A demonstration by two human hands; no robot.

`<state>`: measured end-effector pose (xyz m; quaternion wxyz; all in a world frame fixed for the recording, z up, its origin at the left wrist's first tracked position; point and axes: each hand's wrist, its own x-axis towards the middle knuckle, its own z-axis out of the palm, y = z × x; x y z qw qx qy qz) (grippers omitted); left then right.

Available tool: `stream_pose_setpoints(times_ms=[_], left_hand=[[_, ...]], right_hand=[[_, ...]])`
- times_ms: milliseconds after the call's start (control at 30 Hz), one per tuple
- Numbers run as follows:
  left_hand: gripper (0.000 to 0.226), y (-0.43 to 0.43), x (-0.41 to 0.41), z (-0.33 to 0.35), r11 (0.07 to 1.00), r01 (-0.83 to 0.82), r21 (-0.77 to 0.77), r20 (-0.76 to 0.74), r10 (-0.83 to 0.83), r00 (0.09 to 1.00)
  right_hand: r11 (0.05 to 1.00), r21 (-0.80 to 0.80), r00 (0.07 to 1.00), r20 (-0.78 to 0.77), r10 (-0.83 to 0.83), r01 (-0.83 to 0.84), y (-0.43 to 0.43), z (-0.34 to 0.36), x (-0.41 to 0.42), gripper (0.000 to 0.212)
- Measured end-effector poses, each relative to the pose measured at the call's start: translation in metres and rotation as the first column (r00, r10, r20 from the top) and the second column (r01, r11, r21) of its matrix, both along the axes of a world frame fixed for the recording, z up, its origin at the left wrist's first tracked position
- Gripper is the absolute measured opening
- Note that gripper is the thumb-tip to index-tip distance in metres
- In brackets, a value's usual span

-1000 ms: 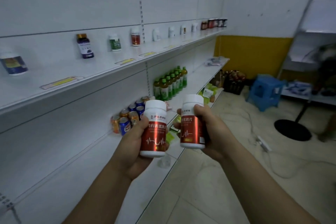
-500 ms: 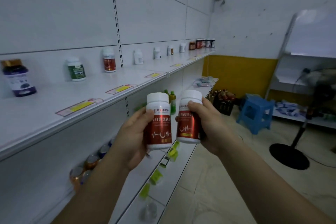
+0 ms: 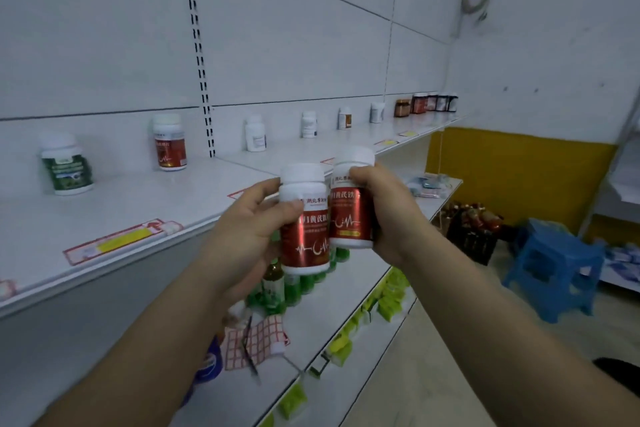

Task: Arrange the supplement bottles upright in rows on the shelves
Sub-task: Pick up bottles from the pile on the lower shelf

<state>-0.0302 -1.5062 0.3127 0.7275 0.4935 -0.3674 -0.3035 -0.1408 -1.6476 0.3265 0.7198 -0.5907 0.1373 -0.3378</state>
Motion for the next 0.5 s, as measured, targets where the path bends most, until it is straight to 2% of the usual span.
stream_pose_setpoints(times_ms=[133,300,433,500], left_hand=[[0.059,-0.037,0.003,0.02,0.991,-0.132,-0.009,-0.018,0.131,0.991],[0.057,-0.041,0.026,0.05,0.942,-0.336,0.016,0.057,0.335,0.941],[0.04,-0.029,0.062,0.069,0.82,-0.564,0.093,0.196,0.541,0.818],[0.041,-0.021,0.085,0.072,0.751,-0.647,0.131,0.266,0.602,0.753]], right_hand=[[0.989,-0.087,0.993,-0.008,0.118,-0.118,-0.054,0.023,0.024,0.019],[0.945,-0.155,0.957,-0.032,0.287,-0.289,-0.079,0.045,0.077,0.022],[0.911,-0.177,0.928,-0.056,0.37,-0.374,-0.078,0.053,0.14,0.025],[0.896,-0.211,0.92,-0.069,0.385,-0.39,-0.074,0.056,0.176,0.027]])
